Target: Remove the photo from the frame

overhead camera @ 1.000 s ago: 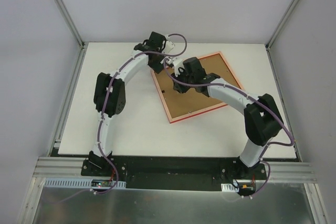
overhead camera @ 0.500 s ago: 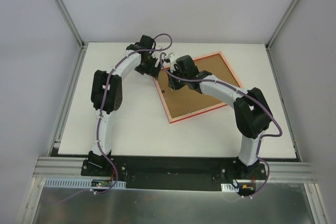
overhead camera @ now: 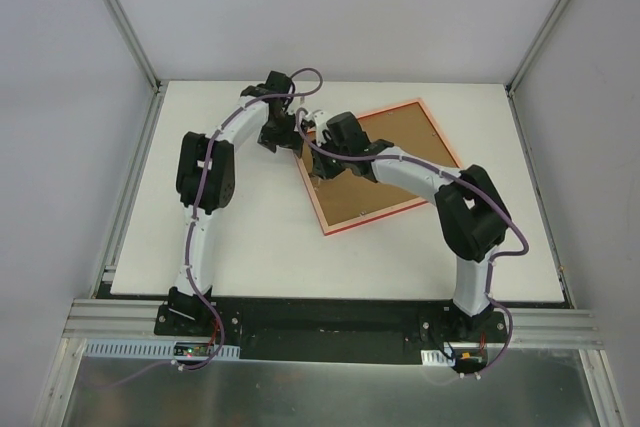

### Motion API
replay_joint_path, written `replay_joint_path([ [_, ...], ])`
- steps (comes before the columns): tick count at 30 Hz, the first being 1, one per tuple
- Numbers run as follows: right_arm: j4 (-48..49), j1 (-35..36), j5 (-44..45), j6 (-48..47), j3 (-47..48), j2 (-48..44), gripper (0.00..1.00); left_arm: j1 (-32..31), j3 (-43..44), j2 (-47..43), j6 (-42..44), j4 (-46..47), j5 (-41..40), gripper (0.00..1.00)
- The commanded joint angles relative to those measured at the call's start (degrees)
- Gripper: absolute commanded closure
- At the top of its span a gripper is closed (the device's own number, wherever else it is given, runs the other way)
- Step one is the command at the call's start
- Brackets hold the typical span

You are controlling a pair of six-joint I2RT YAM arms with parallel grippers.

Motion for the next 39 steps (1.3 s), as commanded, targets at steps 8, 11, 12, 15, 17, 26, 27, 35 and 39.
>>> replay_joint_path([
  [8,4.0,3.1,0.6,-9.4,-2.2,-0.4,0.99,0.9,4.3,2.3,-2.4,-2.3,5.9,0.21],
  [11,3.9,3.6,0.7,-10.2,-2.4,-0.1,0.99,0.9,4.6,2.9,-2.4,-2.3,5.9,0.23],
  [12,4.0,3.9,0.7,-10.5,-2.3,0.1,0.99,0.9,4.6,3.0,-2.5,-2.3,6.0,0.23],
  [15,4.1,4.2,1.0,-11.0,-2.1,0.8,0.99,0.9,4.6,3.4,-2.7,-2.4,6.2,0.25],
  [17,4.1,4.3,1.3,-10.9,-1.5,1.5,0.99,0.9,4.4,3.6,-2.7,-2.4,6.6,0.27],
  [26,4.1,4.5,4.2,-12.3,0.9,3.9,0.99,0.9,3.4,4.2,-2.6,-2.4,7.8,0.39],
  [27,4.0,4.5,4.6,-12.5,1.2,4.0,0.99,0.9,3.3,4.2,-2.6,-2.4,7.9,0.41],
  [35,4.1,4.5,6.0,-13.3,2.0,4.5,0.99,0.9,2.5,4.3,-2.3,-2.4,8.0,0.51],
  [39,4.2,4.5,6.8,-13.8,2.1,4.3,0.99,0.9,2.2,4.2,-2.4,-2.4,7.9,0.56],
])
